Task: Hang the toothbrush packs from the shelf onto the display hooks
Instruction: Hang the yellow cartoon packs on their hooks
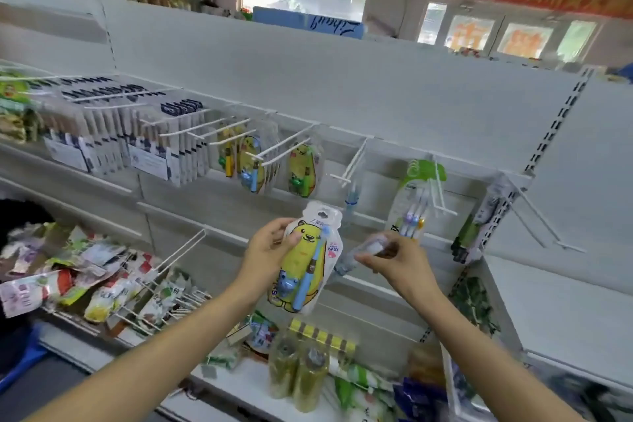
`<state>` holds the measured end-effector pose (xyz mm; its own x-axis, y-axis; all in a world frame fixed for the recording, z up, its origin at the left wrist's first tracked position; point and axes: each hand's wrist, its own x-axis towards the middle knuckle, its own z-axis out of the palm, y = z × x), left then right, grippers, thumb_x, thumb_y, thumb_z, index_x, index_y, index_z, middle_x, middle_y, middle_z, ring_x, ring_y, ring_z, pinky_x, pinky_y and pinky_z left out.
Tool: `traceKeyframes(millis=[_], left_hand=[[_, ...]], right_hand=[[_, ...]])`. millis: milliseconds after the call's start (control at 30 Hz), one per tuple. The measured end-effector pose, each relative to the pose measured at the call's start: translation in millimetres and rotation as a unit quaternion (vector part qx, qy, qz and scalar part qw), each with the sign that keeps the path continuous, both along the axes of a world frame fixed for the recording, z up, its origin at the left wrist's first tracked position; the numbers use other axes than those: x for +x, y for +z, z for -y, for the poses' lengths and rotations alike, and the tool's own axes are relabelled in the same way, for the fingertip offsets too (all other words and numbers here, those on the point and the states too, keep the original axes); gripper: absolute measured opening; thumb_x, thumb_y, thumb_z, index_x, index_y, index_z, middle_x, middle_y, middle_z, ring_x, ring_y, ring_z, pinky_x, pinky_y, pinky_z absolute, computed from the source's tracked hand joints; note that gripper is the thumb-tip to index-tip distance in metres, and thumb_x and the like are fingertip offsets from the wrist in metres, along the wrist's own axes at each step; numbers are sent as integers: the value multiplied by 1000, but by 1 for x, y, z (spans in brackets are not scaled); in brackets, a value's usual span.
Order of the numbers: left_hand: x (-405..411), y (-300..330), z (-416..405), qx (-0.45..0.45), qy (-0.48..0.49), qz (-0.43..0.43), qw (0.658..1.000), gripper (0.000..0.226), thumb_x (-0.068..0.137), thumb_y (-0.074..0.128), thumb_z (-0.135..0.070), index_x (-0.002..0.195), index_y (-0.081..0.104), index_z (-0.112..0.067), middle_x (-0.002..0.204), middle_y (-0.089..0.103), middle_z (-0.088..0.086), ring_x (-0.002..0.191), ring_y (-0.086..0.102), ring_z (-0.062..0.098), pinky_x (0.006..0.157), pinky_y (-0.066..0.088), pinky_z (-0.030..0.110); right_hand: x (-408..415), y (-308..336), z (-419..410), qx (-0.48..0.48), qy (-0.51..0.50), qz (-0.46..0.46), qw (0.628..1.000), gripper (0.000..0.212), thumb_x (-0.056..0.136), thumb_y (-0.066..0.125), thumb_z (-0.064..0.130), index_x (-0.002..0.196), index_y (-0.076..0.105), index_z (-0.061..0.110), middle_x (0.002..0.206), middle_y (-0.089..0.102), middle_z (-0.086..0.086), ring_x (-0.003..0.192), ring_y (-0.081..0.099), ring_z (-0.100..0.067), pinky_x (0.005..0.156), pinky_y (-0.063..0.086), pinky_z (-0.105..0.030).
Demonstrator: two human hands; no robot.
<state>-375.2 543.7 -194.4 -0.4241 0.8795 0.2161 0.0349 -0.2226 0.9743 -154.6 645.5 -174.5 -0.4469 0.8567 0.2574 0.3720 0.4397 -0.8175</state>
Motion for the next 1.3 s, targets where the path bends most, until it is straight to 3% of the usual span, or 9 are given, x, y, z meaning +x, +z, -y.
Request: traceKeyframes(millis=[167,267,400,467,700,967,1133,1200,1300], left_hand=[[-53,-3,7,-10,-56,7,998,12,97,59,-14,107,65,-9,97,77,-1,85,74,13,67,57,21],[-82,-2,9,-7,-93,10,996,9,98,57,-13,103,64,-9,90,77,-4,79,73,8,63,55,17],[-111,-1,8,-3,-125,17,992,8,97,56,-14,102,61,-9,87,77,-4,77,73,8,61,54,16],[-119,-2,8,-4,-134,28,991,10,97,56,-16,103,60,-8,88,78,-1,77,73,11,61,55,18],[-131,-2,-4,-17,-151,37,988,24,91,60,-27,106,61,-8,97,77,10,85,74,24,67,60,28],[-131,-8,-6,-12,-169,62,984,39,87,71,-38,105,61,-6,97,76,12,85,75,26,63,59,27],[-131,-11,-5,-13,-173,72,982,17,95,57,-14,107,61,-4,98,76,13,83,75,24,65,59,26],[-133,-11,-5,-9,-173,72,982,16,95,57,-14,107,61,-3,98,76,13,84,75,26,67,60,28],[-137,-12,-7,-8,-163,73,984,14,95,57,-13,105,61,-4,96,76,13,82,74,25,66,60,28]], right_hand=[[-43,0,18,47,-71,-26,996,21,77,83,37,66,65,36,60,60,6,60,55,-19,62,52,-46],[-64,1,33,58,-106,-53,991,24,81,78,40,73,67,20,69,65,-5,68,61,-23,70,54,-50],[-84,11,50,46,-162,-86,982,18,85,76,30,80,67,16,69,68,3,65,62,-7,65,51,-23],[-92,13,56,50,-170,-97,979,10,87,75,26,85,69,18,75,72,2,71,67,-8,66,51,-20],[-98,18,50,55,-182,-99,977,15,89,72,30,101,72,20,90,76,4,84,71,-9,74,56,-19],[-106,10,29,55,-191,-74,977,27,91,66,41,107,71,19,86,74,3,80,70,-10,74,57,-28],[-108,10,6,43,-197,-69,977,21,94,65,35,107,69,19,86,73,1,80,70,-12,71,56,-22],[-110,11,-6,41,-203,-62,976,19,95,64,34,106,68,19,85,73,0,80,69,-12,64,51,-12],[-114,11,-24,29,-222,-52,973,18,96,63,33,98,68,15,82,72,-2,76,67,-12,57,46,-8]])
